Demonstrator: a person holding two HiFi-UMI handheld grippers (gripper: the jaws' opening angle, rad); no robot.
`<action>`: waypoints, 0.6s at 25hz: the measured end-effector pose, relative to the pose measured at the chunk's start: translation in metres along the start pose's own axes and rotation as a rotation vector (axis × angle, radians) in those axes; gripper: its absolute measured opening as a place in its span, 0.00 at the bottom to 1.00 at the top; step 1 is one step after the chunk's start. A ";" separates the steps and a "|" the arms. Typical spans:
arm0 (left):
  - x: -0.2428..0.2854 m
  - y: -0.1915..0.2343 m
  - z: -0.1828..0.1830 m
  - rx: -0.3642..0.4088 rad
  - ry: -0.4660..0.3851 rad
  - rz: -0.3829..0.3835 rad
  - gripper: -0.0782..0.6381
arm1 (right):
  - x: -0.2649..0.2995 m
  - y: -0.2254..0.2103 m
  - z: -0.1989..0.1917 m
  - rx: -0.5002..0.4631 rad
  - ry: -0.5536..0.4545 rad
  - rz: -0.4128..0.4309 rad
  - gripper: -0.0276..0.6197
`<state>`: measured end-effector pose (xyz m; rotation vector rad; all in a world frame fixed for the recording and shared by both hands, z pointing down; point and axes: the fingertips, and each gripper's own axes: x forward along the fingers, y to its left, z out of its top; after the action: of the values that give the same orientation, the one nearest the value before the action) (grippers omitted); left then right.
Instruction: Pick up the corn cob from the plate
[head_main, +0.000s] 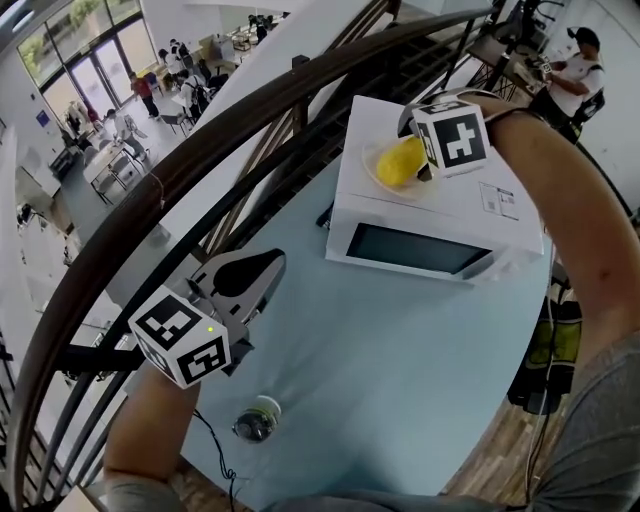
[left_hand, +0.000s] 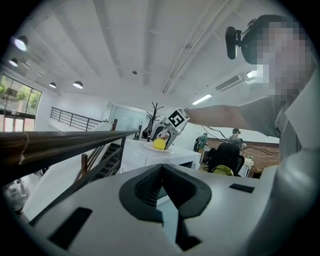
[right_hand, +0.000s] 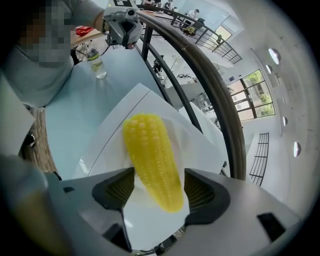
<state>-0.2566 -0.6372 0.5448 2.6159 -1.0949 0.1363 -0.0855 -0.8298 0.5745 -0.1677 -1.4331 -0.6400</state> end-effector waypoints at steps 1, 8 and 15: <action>0.000 0.000 0.000 -0.003 -0.005 -0.001 0.13 | 0.001 0.001 0.000 -0.004 0.006 0.012 0.53; -0.001 -0.003 0.001 -0.018 -0.024 -0.006 0.13 | 0.002 0.006 0.002 -0.054 0.039 0.046 0.45; -0.011 -0.008 0.009 -0.005 -0.027 0.008 0.13 | 0.001 0.007 -0.002 -0.023 0.024 -0.022 0.43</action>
<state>-0.2591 -0.6269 0.5323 2.6166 -1.1127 0.1001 -0.0805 -0.8249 0.5769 -0.1620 -1.4067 -0.6745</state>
